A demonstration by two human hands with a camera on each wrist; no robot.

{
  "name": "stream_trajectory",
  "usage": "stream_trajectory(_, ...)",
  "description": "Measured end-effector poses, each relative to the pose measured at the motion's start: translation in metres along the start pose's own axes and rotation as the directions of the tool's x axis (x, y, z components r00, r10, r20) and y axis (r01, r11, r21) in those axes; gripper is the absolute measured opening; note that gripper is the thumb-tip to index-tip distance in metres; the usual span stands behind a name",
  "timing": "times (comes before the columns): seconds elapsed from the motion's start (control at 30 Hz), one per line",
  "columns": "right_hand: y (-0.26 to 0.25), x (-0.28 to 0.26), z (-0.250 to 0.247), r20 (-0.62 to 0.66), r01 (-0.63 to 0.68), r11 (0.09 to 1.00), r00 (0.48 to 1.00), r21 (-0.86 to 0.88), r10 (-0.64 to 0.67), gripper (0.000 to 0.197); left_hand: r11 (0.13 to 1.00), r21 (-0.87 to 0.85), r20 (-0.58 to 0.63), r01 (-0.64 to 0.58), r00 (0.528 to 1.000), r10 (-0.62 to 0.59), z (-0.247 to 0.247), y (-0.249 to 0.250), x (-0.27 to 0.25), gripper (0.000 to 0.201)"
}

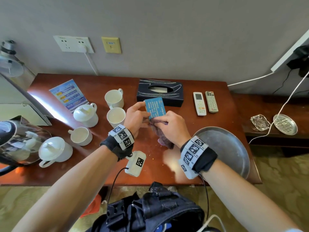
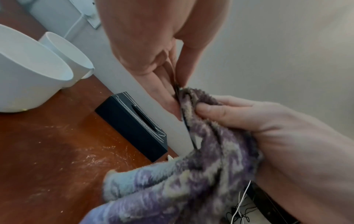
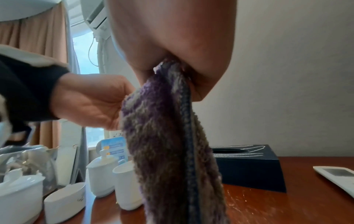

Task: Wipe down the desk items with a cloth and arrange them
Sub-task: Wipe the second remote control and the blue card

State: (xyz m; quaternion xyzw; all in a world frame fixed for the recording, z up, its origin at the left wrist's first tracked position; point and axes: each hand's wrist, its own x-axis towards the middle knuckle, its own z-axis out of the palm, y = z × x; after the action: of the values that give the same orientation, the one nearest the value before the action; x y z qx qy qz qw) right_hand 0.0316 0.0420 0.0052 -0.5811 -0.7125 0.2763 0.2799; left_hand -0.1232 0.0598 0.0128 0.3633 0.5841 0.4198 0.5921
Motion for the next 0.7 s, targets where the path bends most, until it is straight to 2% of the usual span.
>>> stream_trajectory(0.2, -0.008, 0.018, -0.018, -0.085, -0.161, 0.981, 0.982, 0.106, 0.171, 0.022, 1.0, -0.02, 0.032, -0.013, 0.999, 0.014, 0.002, 0.0, -0.01, 0.041)
stream_trajectory(0.37, -0.004, 0.027, -0.025, -0.123, -0.28, 0.94, 0.944, 0.197, 0.306, 0.019, 0.998, 0.036, 0.022, -0.05, 0.999, 0.049, -0.002, -0.002, -0.013, 0.035)
stream_trajectory(0.53, -0.006, 0.022, -0.033, -0.174, -0.184, 0.974, 0.963, 0.13, 0.205, 0.023, 0.991, 0.11, 0.044, -0.074, 0.997, 0.07, -0.003, -0.003, -0.013, 0.036)
stream_trajectory(0.7, -0.008, 0.021, -0.018, -0.17, -0.164, 0.985, 0.971, 0.049, 0.17, 0.028, 0.98, 0.153, 0.076, -0.127, 0.99, 0.116, 0.006, 0.002, -0.014, 0.033)
